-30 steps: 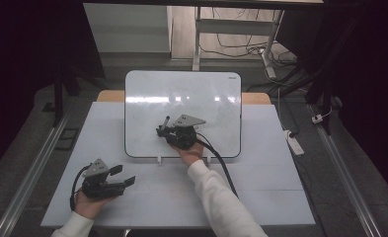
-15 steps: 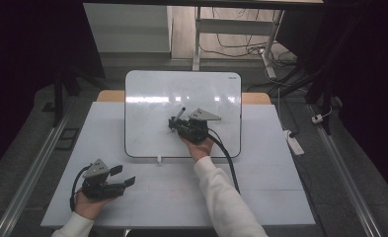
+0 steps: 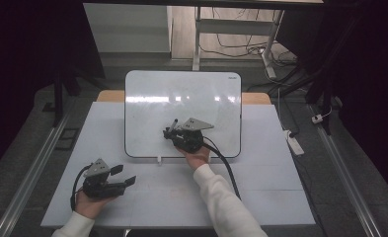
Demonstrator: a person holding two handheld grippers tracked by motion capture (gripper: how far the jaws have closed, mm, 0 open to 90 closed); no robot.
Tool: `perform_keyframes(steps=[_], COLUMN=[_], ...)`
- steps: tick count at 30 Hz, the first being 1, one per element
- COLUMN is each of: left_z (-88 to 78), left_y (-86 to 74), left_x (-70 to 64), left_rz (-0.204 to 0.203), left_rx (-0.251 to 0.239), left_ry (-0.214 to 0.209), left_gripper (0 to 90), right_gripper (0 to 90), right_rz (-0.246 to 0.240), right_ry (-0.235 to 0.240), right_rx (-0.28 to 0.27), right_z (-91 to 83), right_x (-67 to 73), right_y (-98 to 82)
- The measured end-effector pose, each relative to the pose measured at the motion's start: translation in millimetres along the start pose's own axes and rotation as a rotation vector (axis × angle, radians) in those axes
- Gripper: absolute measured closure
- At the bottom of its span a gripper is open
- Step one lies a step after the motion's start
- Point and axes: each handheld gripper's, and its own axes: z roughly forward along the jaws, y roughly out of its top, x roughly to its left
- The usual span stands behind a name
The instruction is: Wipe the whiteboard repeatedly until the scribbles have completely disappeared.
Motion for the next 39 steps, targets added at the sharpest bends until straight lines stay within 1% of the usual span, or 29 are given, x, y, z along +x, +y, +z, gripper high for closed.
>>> perform_keyframes(steps=[1, 4, 5, 6, 7, 8, 10, 11, 12, 13, 15, 16, 17, 19, 21, 22, 23, 24, 25, 27, 28, 29, 30, 31, 33, 34, 35, 37, 39], left_z=[-0.7, -2.2, -1.8, -0.8, 0.2, 1.1, 1.5, 1.0, 0.2, -0.6, -1.3, -1.1, -0.4, 1.3, 2.1, 1.8, 1.2, 0.5, -0.1, -0.5, -0.3, 0.3, 1.1, 1.8, 2.4, 2.2, 1.8, 0.6, -0.1], left_y=[-0.3, -0.5, -0.3, -0.1, 0.2, 0.4, 0.6, 0.4, 0.1, -0.2, -0.3, -0.2, 0.0, 0.5, 0.9, 0.8, 0.6, 0.4, 0.3, 0.0, 0.1, 0.3, 0.4, 0.6, 0.8, 0.7, 0.4, 0.1, -0.2], left_x=[-0.5, -1.1, -0.9, -0.6, -0.3, -0.3, -0.6, -1.1, -1.5, -1.9, -1.8, -1.6, -1.4, -0.6, -0.8, -1.4, -1.9, -2.1, -2.3, -2.3, -1.9, -1.5, -1.3, -1.0, -1.2, -1.6, -1.9, -1.9, -1.5], left_rz=[0.000, -0.002, -0.002, -0.002, 0.000, 0.000, 0.001, 0.002, 0.004, 0.001, 0.002, 0.001, 0.000, 0.002, 0.003, 0.003, 0.004, 0.005, 0.003, 0.000, 0.000, 0.000, -0.001, 0.001, 0.003, 0.005, 0.006, 0.002, 0.000], left_rx=[-0.003, -0.011, -0.010, -0.008, -0.003, 0.000, 0.002, 0.001, -0.001, -0.005, -0.009, -0.009, -0.008, -0.001, 0.002, 0.001, -0.002, -0.004, -0.006, -0.008, -0.007, -0.005, -0.003, -0.001, 0.003, 0.003, 0.002, -0.003, -0.006], left_ry=[0.002, 0.003, 0.001, -0.001, -0.002, 0.000, -0.001, 0.000, 0.001, 0.001, 0.001, 0.002, 0.000, -0.001, -0.003, -0.002, -0.001, -0.001, -0.002, 0.000, -0.001, -0.002, -0.002, -0.004, -0.003, -0.002, -0.001, -0.002, 0.000], left_gripper=[30.0, 30.0, 30.0, 30.0, 30.0, 30.0, 30.0, 30.0, 30.0, 30.0, 30.0, 30.0, 30.0, 30.0, 30.0, 30.0, 30.0, 30.0, 30.0, 30.1, 30.1, 30.1, 30.1, 30.1, 30.0, 30.1, 30.1, 30.2, 30.2], right_gripper=[79.0, 79.1, 79.0, 79.1, 79.1, 79.0, 79.0, 79.0, 79.1, 79.0, 79.1, 79.0, 79.1, 79.1, 79.0, 79.1, 79.1, 79.1, 79.1, 79.1, 79.1, 79.1, 79.1, 79.0, 79.0, 79.1, 79.1, 79.1, 79.1], right_rz=[0.010, 0.088, 0.114, 0.123, 0.119, 0.115, 0.073, 0.042, 0.026, 0.039, 0.093, 0.108, 0.114, 0.099, 0.068, 0.048, 0.027, 0.021, 0.026, 0.065, 0.089, 0.110, 0.115, 0.107, 0.072, 0.056, 0.038, 0.029, 0.057], right_ry=[-0.004, -0.096, -0.109, -0.109, -0.115, -0.089, -0.019, -0.017, -0.022, -0.037, -0.096, -0.119, -0.125, -0.122, -0.050, -0.036, -0.041, -0.040, -0.058, -0.112, -0.124, -0.120, -0.124, -0.111, -0.050, -0.029, -0.024, -0.033, -0.092], right_rx=[-0.005, -0.097, -0.117, -0.125, -0.130, -0.112, -0.057, -0.045, -0.033, -0.046, -0.102, -0.120, -0.126, -0.115, -0.056, -0.039, -0.033, -0.025, -0.038, -0.083, -0.102, -0.112, -0.121, -0.102, -0.047, -0.024, -0.013, -0.011, -0.056], right_z=[-2.7, -21.3, -25.5, -26.7, -25.5, -20.7, -8.1, -5.6, -6.5, -10.1, -22.0, -27.1, -29.7, -27.3, -16.4, -14.1, -13.6, -14.9, -18.3, -28.5, -32.7, -34.2, -33.9, -31.2, -21.4, -17.7, -16.6, -19.9, -30.3], right_x=[-4.9, -29.7, -35.1, -36.2, -32.7, -27.3, -12.5, -7.7, -8.8, -13.8, -29.1, -35.0, -37.7, -31.7, -17.6, -13.3, -10.4, -12.5, -17.2, -29.7, -35.2, -37.7, -35.6, -31.4, -18.9, -13.6, -11.1, -16.8, -28.6], right_y=[2.2, 10.5, 11.7, 11.5, 9.9, 7.3, -0.2, -1.1, 1.2, 3.6, 8.9, 11.0, 12.0, 10.2, 2.4, 0.3, -0.5, 1.4, 3.5, 8.0, 9.1, 8.7, 7.0, 5.5, 0.0, -2.0, -2.6, 1.1, 6.2])
